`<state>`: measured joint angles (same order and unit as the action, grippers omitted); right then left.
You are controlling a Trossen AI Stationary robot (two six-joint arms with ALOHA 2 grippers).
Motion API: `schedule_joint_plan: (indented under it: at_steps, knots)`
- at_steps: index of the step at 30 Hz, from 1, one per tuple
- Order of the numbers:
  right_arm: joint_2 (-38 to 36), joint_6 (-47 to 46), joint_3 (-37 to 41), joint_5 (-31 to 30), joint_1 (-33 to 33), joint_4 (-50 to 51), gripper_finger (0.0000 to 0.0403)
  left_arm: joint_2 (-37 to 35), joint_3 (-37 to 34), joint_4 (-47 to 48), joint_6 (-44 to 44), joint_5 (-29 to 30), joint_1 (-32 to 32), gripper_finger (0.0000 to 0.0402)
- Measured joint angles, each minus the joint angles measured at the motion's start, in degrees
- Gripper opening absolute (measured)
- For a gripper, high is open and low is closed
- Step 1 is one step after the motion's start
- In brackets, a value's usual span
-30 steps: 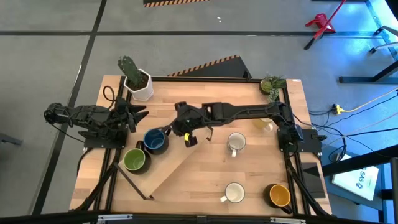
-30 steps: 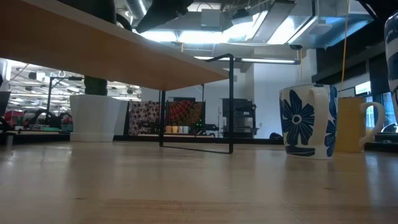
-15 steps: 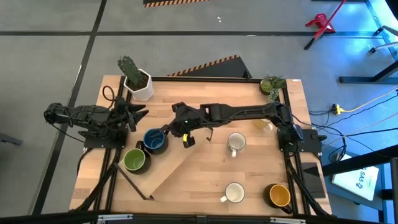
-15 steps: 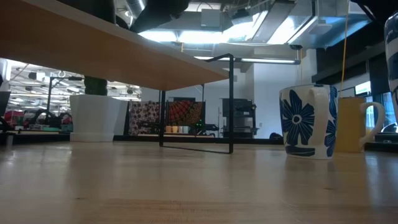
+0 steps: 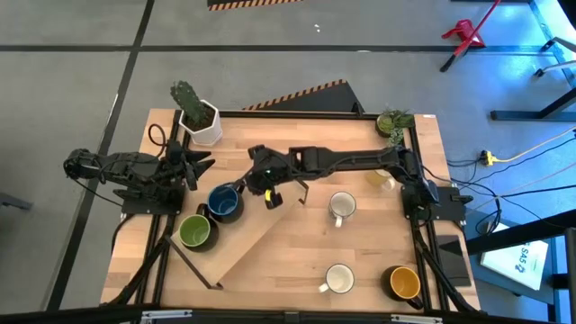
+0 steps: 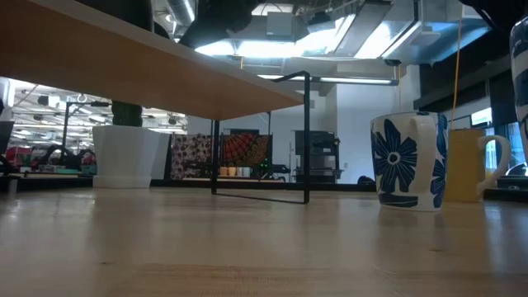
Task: Place coffee mugs
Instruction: Put the yellow white mug on the shelf
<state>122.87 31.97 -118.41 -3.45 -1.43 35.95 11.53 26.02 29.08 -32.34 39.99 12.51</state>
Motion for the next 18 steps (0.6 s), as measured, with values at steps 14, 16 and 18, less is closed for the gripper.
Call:
schedule_joint_plan:
  at_steps: [14, 16, 18]
  knots:
    - [-1.3, 0.1, -1.7, -4.5, 1.1, 1.0, 0.0000, 0.0, 0.0, 0.0, 0.2, 0.0, 0.0, 0.0188]
    - [-1.2, 0.0, -1.7, -2.0, 1.7, 0.2, 0.0000, 0.0, 0.0, 0.0, 0.4, -0.1, 0.0, 0.0188]
    - [-1.1, -0.1, -1.6, -0.7, 1.9, 0.2, 0.0000, 0.0, 0.0, 0.0, 0.4, -0.1, 0.0, 0.0188]
